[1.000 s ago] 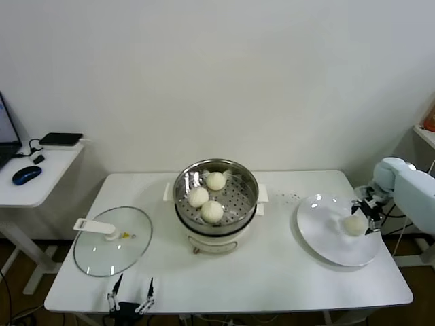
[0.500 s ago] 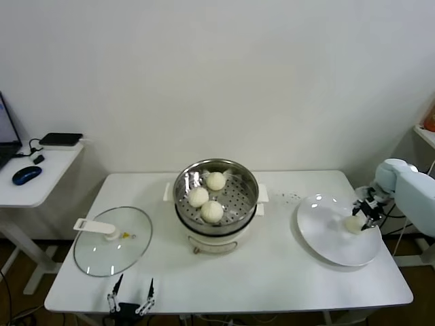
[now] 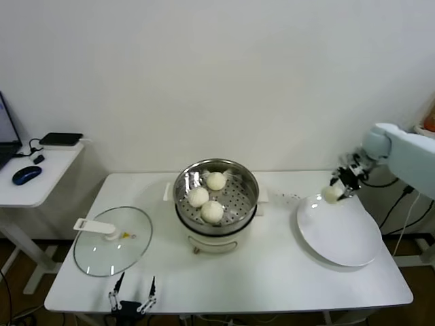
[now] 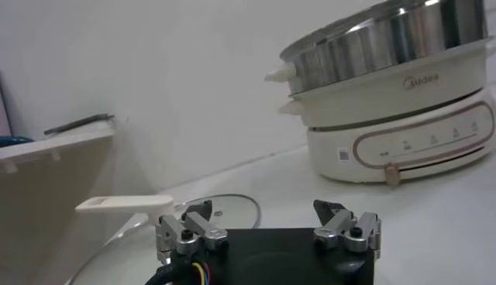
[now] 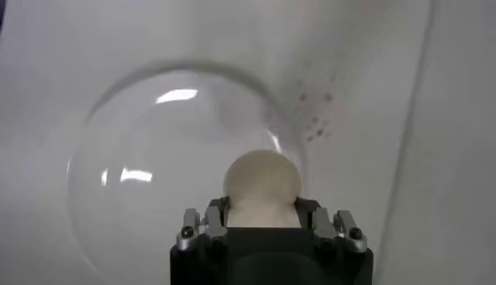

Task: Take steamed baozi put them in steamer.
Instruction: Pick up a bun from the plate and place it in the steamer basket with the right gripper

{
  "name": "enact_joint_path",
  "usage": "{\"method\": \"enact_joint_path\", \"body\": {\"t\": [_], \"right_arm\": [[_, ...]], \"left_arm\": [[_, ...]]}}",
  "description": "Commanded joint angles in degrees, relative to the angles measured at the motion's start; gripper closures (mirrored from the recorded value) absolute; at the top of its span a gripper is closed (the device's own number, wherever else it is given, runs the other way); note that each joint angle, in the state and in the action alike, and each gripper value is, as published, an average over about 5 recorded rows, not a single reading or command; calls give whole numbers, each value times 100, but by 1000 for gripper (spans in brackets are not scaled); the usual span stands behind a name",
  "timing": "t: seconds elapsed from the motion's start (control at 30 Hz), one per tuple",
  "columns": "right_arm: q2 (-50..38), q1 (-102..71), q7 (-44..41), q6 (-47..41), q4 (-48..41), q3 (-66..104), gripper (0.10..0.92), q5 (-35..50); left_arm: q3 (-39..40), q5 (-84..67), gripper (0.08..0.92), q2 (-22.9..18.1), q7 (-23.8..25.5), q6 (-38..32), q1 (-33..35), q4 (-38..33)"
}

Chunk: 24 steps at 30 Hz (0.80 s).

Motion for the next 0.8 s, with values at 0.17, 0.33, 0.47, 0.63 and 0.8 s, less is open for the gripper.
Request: {"method": "enact_joint_path", "body": {"t": [0.17,0.33,0.47,0.63,0.8], "right_arm": [[955,2702,379,-1839,2368,-1549,429,3437],[1463,2212,655,-2115,2287,-1039,431,3492],[1838,1750,836,-2277,1955,-751,431,3298],[2186,1247,878,-2345,1658,-670,426,2994],[2382,845,879,-2415,1427,-760,419,2643]], "left_arm": [[68,43,177,9,2,-2,12,-47],[48,38,177,12,-1,0,40,-83],[19,34,177,12,-3,-3,64,-100],[11,33,177,8,2,3,65,-114],[6,38,177,8,27,21,55,-110]]}}
